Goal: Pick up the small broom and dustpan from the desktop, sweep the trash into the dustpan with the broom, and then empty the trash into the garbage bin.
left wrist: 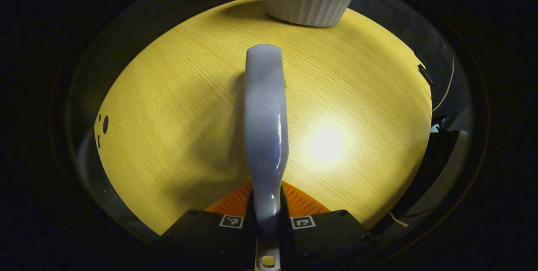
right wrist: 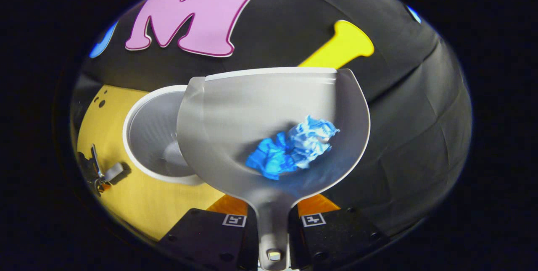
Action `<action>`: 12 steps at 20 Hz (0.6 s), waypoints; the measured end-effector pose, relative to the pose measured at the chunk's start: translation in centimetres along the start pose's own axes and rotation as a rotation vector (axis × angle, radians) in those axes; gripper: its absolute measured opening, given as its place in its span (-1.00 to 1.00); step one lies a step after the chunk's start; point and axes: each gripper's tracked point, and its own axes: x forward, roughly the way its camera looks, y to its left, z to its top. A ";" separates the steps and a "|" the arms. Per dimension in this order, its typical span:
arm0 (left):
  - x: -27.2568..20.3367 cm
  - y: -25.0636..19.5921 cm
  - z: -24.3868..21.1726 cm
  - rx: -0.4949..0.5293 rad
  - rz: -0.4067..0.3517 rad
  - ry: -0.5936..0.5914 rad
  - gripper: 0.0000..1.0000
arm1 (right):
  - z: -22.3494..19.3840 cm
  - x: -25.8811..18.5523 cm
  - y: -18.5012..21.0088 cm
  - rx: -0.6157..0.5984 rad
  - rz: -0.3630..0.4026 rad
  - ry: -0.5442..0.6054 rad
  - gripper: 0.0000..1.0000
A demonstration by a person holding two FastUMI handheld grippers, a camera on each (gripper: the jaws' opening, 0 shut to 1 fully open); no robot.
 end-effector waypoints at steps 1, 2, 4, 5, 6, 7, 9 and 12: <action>0.0 0.0 0.0 -0.001 0.001 0.002 -0.54 | -0.8 0.1 0.0 -0.048 -0.021 -0.012 -0.34; 0.0 0.0 0.0 -0.001 0.001 0.004 -0.47 | -2.1 0.6 0.0 -0.098 -0.036 -0.019 -0.34; 0.0 0.0 0.0 0.003 -0.001 0.007 -0.47 | -3.2 1.2 -0.9 -0.190 -0.066 -0.042 -0.34; 0.0 0.0 0.0 0.005 -0.003 0.008 -0.47 | -3.7 1.3 -1.4 -0.235 -0.080 -0.052 -0.51; 0.1 0.1 0.0 0.008 -0.005 0.008 -0.47 | -4.1 1.8 -1.9 -0.275 -0.097 -0.065 -0.35; 0.1 0.1 0.1 0.008 -0.005 0.007 -0.47 | -4.5 2.0 -2.5 -0.313 -0.117 -0.080 -0.35; 0.1 0.1 0.1 0.008 -0.006 0.005 -0.40 | -3.2 2.0 -2.8 -0.399 -0.177 -0.128 -0.35; 0.2 0.0 0.1 0.004 -0.005 0.004 -0.47 | -1.1 0.7 -2.9 -0.591 -0.333 -0.258 -0.36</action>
